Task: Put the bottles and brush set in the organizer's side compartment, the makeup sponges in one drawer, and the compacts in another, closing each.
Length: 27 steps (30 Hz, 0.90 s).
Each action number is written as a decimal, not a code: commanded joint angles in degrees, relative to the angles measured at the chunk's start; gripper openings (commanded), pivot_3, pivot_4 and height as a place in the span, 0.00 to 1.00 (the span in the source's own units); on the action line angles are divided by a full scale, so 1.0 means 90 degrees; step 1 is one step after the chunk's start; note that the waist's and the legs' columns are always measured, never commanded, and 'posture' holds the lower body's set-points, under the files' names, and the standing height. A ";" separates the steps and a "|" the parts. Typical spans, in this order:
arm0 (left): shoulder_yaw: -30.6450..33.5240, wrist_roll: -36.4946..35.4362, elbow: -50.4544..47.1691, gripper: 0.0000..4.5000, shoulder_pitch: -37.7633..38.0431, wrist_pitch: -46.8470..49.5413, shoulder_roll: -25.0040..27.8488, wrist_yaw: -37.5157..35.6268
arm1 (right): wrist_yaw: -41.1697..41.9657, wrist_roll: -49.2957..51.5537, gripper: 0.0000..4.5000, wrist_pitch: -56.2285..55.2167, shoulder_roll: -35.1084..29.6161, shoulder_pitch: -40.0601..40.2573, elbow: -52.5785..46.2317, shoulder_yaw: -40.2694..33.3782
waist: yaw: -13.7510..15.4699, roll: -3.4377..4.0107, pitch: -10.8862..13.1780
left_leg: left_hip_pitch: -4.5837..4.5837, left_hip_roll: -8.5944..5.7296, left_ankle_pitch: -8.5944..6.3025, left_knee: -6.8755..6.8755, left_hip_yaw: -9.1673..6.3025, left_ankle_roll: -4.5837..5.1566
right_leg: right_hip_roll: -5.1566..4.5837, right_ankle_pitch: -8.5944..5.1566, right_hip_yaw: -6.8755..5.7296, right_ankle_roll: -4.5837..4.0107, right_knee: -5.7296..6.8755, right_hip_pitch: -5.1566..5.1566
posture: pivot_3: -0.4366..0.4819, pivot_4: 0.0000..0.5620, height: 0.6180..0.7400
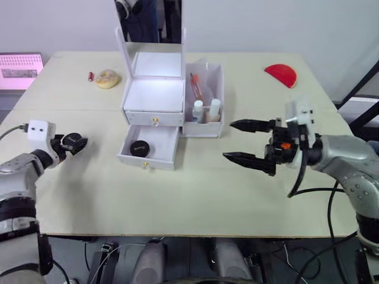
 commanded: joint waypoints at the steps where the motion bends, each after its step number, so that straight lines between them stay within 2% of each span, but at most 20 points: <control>1: -0.0033 0.0194 0.0527 1.00 -0.0269 -0.0417 0.0082 0.0167 | -0.0035 -0.0003 1.00 -0.0078 -0.0004 -0.0138 -0.0130 -0.0120 | -0.0004 0.0000 0.0000 | 0.0002 0.0000 0.0000 -0.0003 0.0000 0.0000 | 0.0000 0.0000 0.0000 0.0001 0.0003 -0.0003 | 0.48 0.27 1.00; 7: -0.0062 0.0071 0.0602 1.00 -0.0304 -0.0429 -0.0002 -0.0051 | -0.0054 -0.0058 1.00 -0.0076 -0.0026 -0.0076 -0.0163 -0.0166 | -0.0003 0.0000 0.0000 | 0.0003 0.0000 0.0000 0.0002 0.0000 0.0000 | 0.0000 -0.0001 0.0000 0.0000 0.0009 -0.0002 | 0.48 0.27 1.00; 11: 0.0014 -0.0037 0.0468 0.60 -0.0263 -0.0384 -0.0039 -0.0144 | -0.0051 -0.0109 1.00 -0.0093 -0.0004 -0.0062 -0.0156 -0.0151 | 0.0006 0.0000 0.0000 | 0.0005 0.0000 0.0001 0.0006 0.0000 -0.0001 | 0.0000 0.0001 0.0000 -0.0004 0.0012 0.0001 | 0.48 0.27 1.00; 19: 0.0294 -0.0427 -0.0263 0.59 -0.0110 -0.0389 0.0073 -0.0398 | -0.0021 -0.0241 1.00 -0.0185 0.0083 -0.0227 -0.0016 -0.0080 | 0.0003 0.0000 0.0000 | 0.0004 0.0000 0.0001 0.0004 0.0000 -0.0002 | 0.0000 0.0002 0.0000 -0.0003 0.0011 0.0000 | 0.48 0.27 1.00; 24: 0.0589 -0.1132 -0.1818 0.59 0.0357 0.0059 0.0337 -0.1252 | 0.0202 -0.0240 1.00 -0.0192 0.0066 -0.0526 0.0192 0.0017 | -0.0031 0.0000 0.0002 | 0.0003 0.0001 0.0001 0.0002 0.0000 -0.0002 | 0.0000 0.0001 0.0001 -0.0004 0.0010 -0.0003 | 0.48 0.27 1.00; 27: 0.0458 -0.1678 -0.3076 0.59 0.0778 0.0855 0.0672 -0.2050 | 0.0435 -0.0410 1.00 -0.0227 0.0095 -0.0916 0.0531 0.0292 | -0.0031 0.0001 0.0003 | 0.0004 0.0001 0.0001 0.0002 0.0000 -0.0002 | 0.0000 0.0000 0.0001 -0.0005 0.0011 -0.0003 | 0.48 0.27 1.00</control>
